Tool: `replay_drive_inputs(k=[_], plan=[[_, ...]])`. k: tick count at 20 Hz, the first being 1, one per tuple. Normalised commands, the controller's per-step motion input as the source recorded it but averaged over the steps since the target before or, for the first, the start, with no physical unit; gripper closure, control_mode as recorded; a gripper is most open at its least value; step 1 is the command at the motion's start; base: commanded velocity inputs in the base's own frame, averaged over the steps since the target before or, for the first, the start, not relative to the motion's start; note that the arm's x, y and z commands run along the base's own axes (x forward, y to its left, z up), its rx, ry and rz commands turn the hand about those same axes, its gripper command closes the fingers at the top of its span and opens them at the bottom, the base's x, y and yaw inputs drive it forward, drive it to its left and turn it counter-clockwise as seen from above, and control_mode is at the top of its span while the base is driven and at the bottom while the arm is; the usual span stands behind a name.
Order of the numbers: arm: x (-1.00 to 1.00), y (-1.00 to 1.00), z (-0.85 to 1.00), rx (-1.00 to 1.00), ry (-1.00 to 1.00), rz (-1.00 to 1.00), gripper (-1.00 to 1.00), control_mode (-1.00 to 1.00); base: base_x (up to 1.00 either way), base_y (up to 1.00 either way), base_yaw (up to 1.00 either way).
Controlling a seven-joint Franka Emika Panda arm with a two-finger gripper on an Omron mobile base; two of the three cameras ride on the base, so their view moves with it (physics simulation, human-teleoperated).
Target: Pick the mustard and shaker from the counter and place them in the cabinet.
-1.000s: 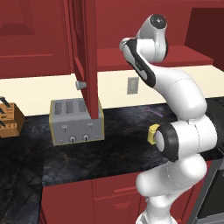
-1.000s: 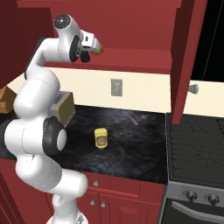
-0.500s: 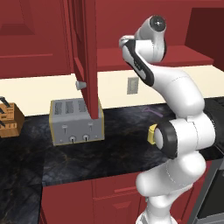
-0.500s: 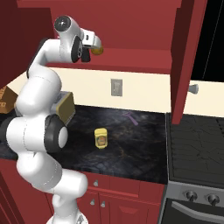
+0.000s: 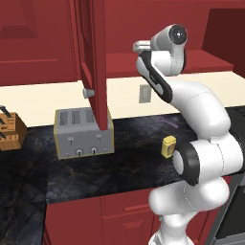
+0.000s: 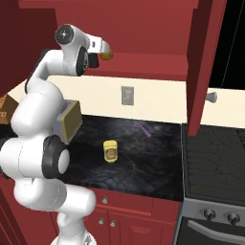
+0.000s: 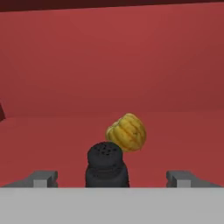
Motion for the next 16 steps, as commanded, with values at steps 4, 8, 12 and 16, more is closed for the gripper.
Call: replay_drive_inputs(k=[4,8,12,16], plan=[[-0.92,-0.26,0.08,0.02,-0.15,0.0,-1.0,-1.0,0.0,0.0,0.0],[-1.0,-0.2,0.1,0.05,-0.08,-0.02,-1.0,-1.0,0.0,0.0,0.0],[-0.99,-0.16,0.1,0.04,-0.01,-0.09,-1.0,-1.0,0.0,0.0,0.0],[-0.85,-0.03,0.13,0.0,0.08,-0.15,-1.0,-1.0,0.0,0.0,0.0]])
